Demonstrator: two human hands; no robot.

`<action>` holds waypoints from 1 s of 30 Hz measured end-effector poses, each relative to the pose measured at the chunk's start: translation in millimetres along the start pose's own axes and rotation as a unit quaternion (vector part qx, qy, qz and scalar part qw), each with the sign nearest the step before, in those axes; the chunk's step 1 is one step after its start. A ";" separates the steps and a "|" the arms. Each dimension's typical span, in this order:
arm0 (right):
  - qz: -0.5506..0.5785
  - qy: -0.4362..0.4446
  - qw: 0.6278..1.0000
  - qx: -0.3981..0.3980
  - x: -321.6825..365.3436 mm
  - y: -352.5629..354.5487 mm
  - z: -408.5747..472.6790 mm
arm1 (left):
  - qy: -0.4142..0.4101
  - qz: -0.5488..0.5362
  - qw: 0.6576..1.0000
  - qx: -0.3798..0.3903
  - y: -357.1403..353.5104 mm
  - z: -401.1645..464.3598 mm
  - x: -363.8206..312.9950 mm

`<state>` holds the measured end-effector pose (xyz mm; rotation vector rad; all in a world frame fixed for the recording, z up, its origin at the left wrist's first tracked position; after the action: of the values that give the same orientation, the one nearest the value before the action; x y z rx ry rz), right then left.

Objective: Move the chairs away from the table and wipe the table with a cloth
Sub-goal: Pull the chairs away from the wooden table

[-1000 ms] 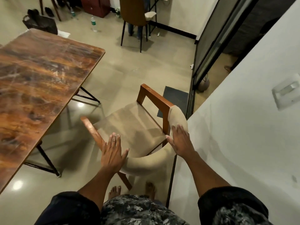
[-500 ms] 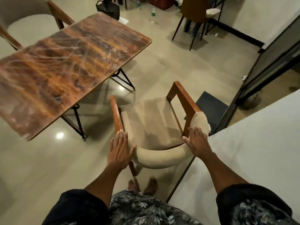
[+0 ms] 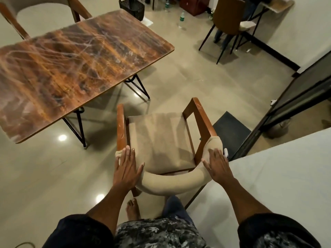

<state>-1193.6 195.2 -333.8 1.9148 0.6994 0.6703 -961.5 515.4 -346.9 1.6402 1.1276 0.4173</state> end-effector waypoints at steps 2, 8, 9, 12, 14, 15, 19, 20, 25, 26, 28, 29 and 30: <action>-0.009 0.016 1.000 0.009 -13.9 -0.5 18.0 | 0.019 -0.006 1.000 -0.016 -0.9 8.6 -4.5; 0.000 0.049 0.999 0.022 -53.8 15.2 85.2 | 0.085 -0.026 0.996 -0.031 -9.4 22.0 -24.1; 0.005 0.049 0.998 0.032 -58.2 15.3 92.4 | 0.095 -0.029 0.995 -0.026 -11.9 22.4 -26.3; 0.068 0.042 0.995 0.063 -67.9 5.9 105.3 | 0.139 -0.030 0.990 -0.022 -16.8 21.1 -30.2; 0.125 0.031 0.990 0.062 -69.3 2.4 112.1 | 0.171 -0.026 0.985 -0.006 -15.1 19.0 -29.5; 0.144 0.022 0.988 0.059 -69.0 0.6 115.2 | 0.184 -0.026 0.982 0.008 -13.8 19.0 -28.7; 0.197 -0.075 0.975 0.073 -65.5 -1.4 122.5 | 0.220 -0.040 0.973 0.058 -7.9 20.7 -34.1; 0.201 -0.103 0.971 0.082 -64.3 0.1 123.9 | 0.221 -0.043 0.972 0.061 -4.9 22.1 -35.5; 0.164 -0.166 0.968 0.097 -59.8 3.2 134.3 | 0.231 -0.046 0.969 0.072 -7.8 25.8 -33.7; 0.159 -0.175 0.968 0.088 -58.7 3.8 135.6 | 0.231 -0.038 0.969 0.074 -8.2 25.3 -33.1; 0.152 -0.189 0.967 0.073 -57.6 4.5 135.3 | 0.232 -0.033 0.969 0.074 -9.8 24.6 -32.7; 0.148 -0.195 0.967 0.065 -55.9 7.6 135.0 | 0.234 -0.034 0.969 0.074 -10.0 24.8 -33.1; 0.144 -0.202 0.967 0.055 -53.8 10.2 136.4 | 0.237 -0.038 0.968 0.075 -10.6 25.2 -33.1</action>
<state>-1132.6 72.3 -386.7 2.1906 0.2061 0.3990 -964.2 473.9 -357.5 1.6673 1.6044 0.7144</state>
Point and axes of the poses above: each hand's wrist, its own z-axis towards the middle knuckle, its own y-axis out of the back of the hand, x = y × z, the point moved 6 cm from there along z, towards the middle knuckle, and after that the axes turned 4 degrees about y, right-handed, at the moved point
